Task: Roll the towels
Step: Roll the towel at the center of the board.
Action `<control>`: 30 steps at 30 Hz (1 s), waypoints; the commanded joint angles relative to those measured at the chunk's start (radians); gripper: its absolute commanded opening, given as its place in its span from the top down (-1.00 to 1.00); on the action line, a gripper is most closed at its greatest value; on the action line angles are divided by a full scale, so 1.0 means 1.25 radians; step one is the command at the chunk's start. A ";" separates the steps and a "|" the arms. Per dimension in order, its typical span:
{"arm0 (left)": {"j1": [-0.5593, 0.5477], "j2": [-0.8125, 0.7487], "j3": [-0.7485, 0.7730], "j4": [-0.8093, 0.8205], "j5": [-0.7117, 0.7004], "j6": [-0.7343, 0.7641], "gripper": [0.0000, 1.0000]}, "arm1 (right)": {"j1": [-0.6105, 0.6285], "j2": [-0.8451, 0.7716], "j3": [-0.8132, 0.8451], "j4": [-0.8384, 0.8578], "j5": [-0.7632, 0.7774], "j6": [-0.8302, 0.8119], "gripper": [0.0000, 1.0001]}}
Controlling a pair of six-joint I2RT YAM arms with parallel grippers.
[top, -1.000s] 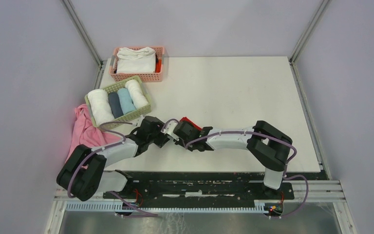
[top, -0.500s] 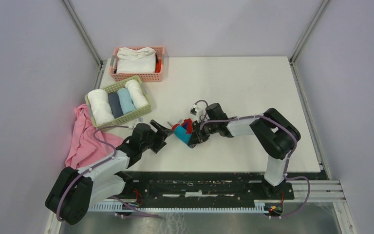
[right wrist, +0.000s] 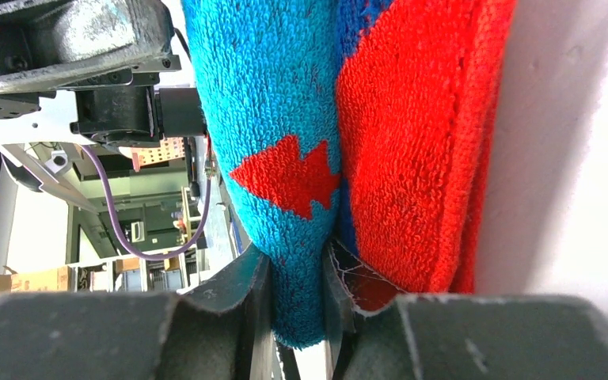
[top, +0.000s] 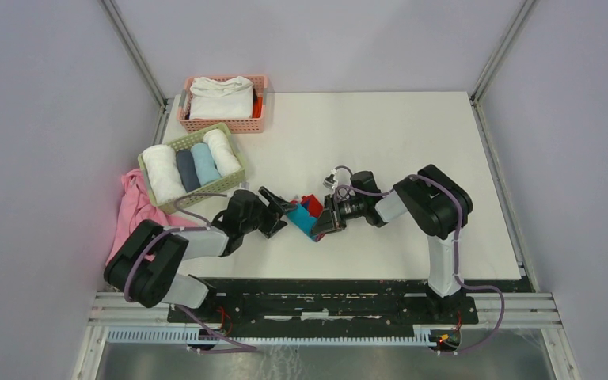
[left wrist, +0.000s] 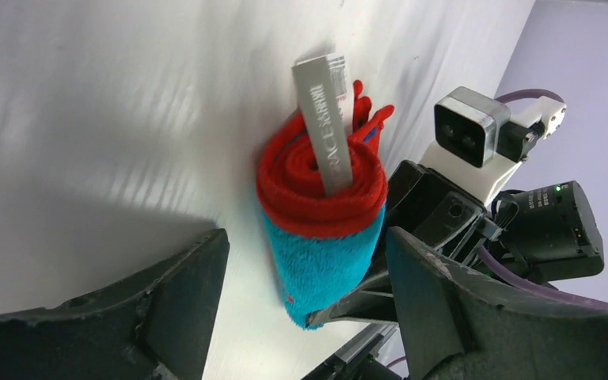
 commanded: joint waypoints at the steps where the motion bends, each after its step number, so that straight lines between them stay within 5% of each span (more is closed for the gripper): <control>1: 0.001 0.083 0.029 0.102 0.028 -0.006 -0.54 | -0.001 0.033 -0.029 -0.119 0.074 -0.052 0.54; 10: -0.024 0.170 0.066 0.032 0.004 0.009 0.08 | 0.001 -0.107 0.003 -0.323 0.160 -0.180 0.19; 16: -0.060 0.106 0.130 -0.177 -0.114 0.066 0.13 | 0.035 -0.322 0.042 -0.579 0.376 -0.334 -0.14; 22: -0.081 0.046 0.163 -0.313 -0.206 0.071 0.14 | 0.144 -0.506 0.054 -0.667 0.680 -0.432 -0.35; 30: -0.100 0.009 0.159 -0.401 -0.240 0.023 0.12 | 0.357 -0.460 0.123 -0.590 0.884 -0.535 -0.36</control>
